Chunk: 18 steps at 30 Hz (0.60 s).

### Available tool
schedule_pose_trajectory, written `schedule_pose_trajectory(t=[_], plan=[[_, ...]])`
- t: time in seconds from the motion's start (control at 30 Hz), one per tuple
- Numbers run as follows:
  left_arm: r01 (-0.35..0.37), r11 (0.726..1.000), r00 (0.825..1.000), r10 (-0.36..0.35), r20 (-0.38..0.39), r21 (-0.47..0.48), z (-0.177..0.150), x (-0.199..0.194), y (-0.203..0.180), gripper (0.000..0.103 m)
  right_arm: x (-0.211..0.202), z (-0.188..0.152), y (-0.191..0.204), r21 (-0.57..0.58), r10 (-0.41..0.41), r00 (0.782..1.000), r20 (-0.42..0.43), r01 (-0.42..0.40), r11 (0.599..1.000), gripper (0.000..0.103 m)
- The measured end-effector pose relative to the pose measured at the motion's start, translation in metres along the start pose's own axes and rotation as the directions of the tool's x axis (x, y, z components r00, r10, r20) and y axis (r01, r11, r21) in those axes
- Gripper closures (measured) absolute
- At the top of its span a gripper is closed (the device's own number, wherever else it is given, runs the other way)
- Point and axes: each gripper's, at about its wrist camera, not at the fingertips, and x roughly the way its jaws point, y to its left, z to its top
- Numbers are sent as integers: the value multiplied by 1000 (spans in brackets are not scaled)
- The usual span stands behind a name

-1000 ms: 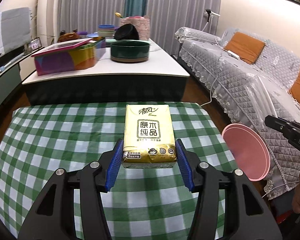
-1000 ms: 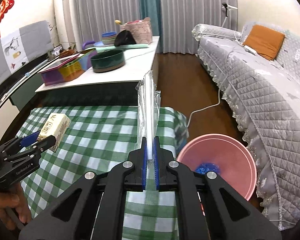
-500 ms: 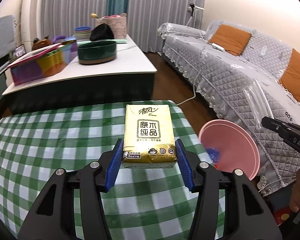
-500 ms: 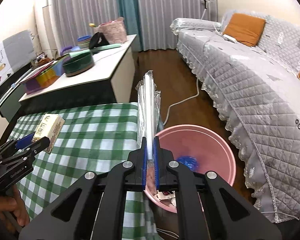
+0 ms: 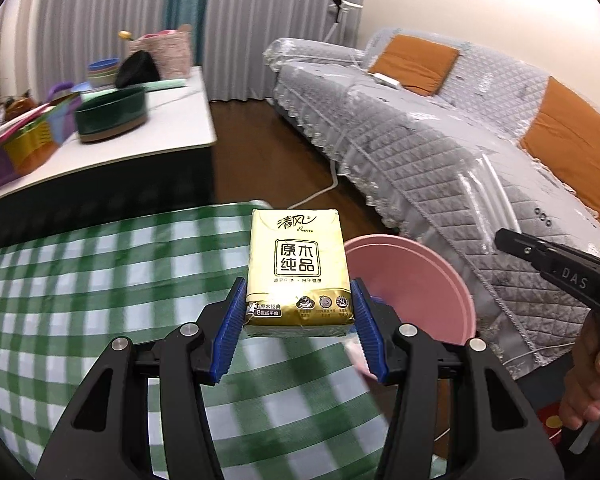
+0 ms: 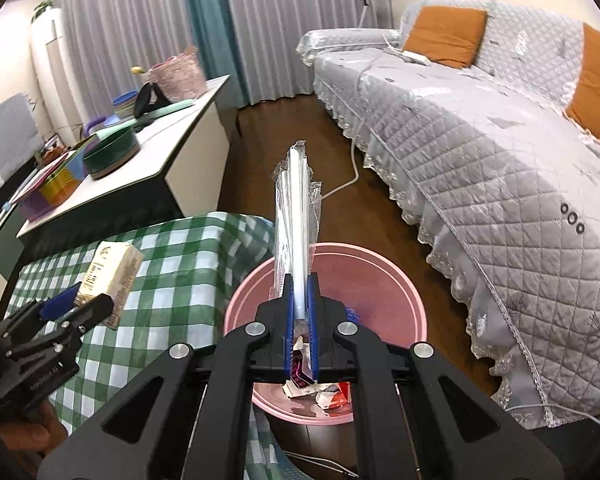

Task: Collect trash
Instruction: 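Carry the tissue pack and straw bundle with both tools over the pink bin, then open both tools to drop the tissue pack and straws into the bin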

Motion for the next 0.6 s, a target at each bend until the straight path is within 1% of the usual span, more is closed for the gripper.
schedule_pose_trajectory(t=[0.2,0.37,0.6], plan=[[57,998,998,-57,-9,23,6,21,-22,52,8,-3,-10,17,-14,1000,-24,14,1000,97],[80,996,997,-79,-18,43,10,35,-34,52,15,-6,-13,16,-23,999,-41,23,1000,97],[92,994,995,-90,-36,65,13,49,-46,52,24,-9,-21,23,-33,997,-70,35,999,96]])
